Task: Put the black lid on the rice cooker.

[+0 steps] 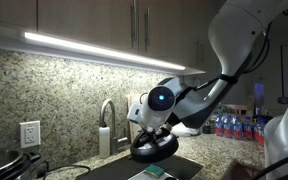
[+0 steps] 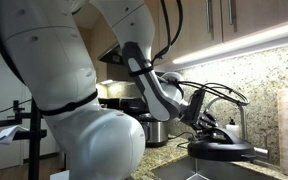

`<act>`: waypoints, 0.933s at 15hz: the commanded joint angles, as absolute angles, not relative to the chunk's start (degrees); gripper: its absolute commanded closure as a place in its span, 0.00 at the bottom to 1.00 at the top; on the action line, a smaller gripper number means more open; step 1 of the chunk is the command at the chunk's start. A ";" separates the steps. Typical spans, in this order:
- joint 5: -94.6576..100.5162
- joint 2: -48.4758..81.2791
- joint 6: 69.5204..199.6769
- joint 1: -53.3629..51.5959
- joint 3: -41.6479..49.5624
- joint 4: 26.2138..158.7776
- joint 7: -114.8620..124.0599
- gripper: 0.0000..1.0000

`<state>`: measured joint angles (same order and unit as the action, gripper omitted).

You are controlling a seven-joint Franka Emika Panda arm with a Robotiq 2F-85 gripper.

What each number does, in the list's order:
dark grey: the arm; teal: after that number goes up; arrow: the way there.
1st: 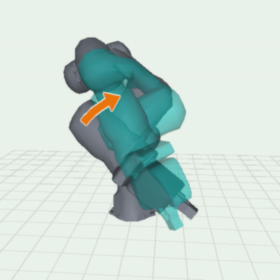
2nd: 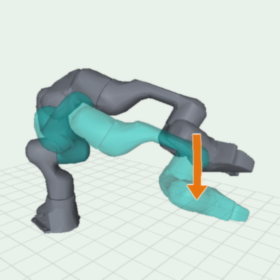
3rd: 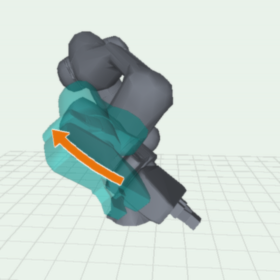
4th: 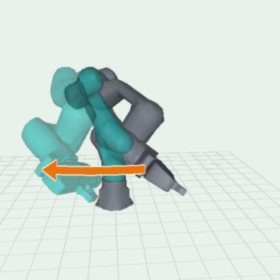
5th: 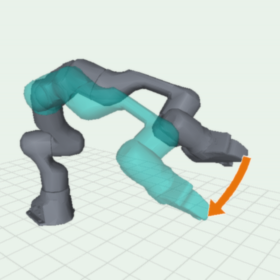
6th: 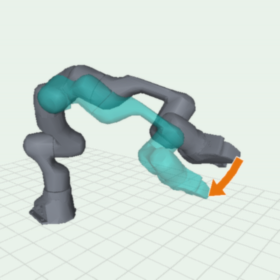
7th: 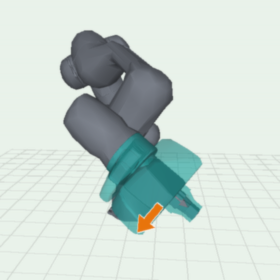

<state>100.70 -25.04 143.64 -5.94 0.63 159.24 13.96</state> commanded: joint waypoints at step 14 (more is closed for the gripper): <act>122.71 -30.43 170.90 -18.90 2.89 154.70 20.49 0.98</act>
<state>116.47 -25.53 165.19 -16.88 0.51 156.53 17.79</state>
